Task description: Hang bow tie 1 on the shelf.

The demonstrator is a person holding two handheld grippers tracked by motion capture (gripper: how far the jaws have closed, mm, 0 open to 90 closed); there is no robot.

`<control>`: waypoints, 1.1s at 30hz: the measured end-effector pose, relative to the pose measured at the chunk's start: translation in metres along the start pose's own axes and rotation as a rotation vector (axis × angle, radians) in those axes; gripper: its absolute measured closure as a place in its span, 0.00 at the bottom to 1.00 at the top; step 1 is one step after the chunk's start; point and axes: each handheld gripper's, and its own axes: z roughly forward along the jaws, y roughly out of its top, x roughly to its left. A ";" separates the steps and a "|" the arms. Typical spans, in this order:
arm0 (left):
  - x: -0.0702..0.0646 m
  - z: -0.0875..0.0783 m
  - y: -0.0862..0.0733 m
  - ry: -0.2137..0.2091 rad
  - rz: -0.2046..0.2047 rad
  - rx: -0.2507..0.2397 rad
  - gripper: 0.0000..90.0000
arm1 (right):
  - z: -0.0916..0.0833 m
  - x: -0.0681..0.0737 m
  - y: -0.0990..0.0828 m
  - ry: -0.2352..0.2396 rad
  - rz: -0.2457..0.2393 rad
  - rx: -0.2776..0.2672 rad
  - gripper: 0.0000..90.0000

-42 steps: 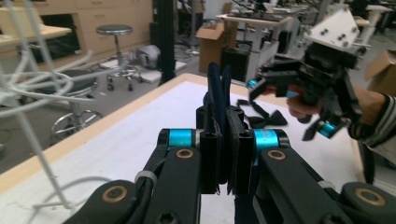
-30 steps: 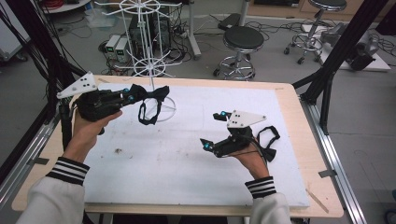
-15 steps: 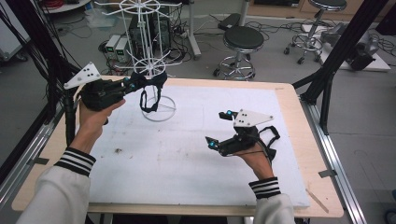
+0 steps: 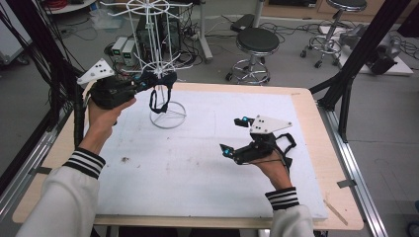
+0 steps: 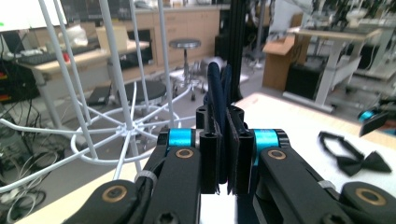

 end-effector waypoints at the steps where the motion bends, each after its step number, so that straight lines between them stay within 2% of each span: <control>1: 0.001 0.001 0.000 0.001 0.003 0.010 0.95 | 0.000 0.000 0.000 0.001 0.001 0.000 0.04; 6: 0.004 0.004 -0.001 0.022 0.005 0.041 0.95 | -0.002 -0.001 -0.001 -0.002 0.003 0.001 0.04; 15: 0.008 0.007 -0.001 0.052 0.018 0.059 0.95 | -0.001 -0.002 -0.001 0.001 0.001 -0.001 0.04; 19: 0.009 0.009 0.000 0.050 0.021 0.067 0.95 | -0.001 -0.001 -0.001 0.001 0.007 0.004 0.04; 23: 0.007 0.010 0.003 0.035 0.040 0.081 0.95 | 0.000 -0.002 -0.001 0.001 0.004 0.006 0.04; 26: 0.007 0.012 0.002 0.027 0.031 0.092 0.94 | 0.000 -0.002 -0.001 0.003 0.006 0.006 0.04; 30: 0.009 0.013 0.002 0.037 0.009 0.102 0.92 | 0.001 -0.001 -0.001 0.006 0.005 0.010 0.04; 33: 0.010 0.014 0.002 0.049 0.008 0.113 0.91 | 0.001 -0.001 -0.002 0.006 0.010 0.010 0.04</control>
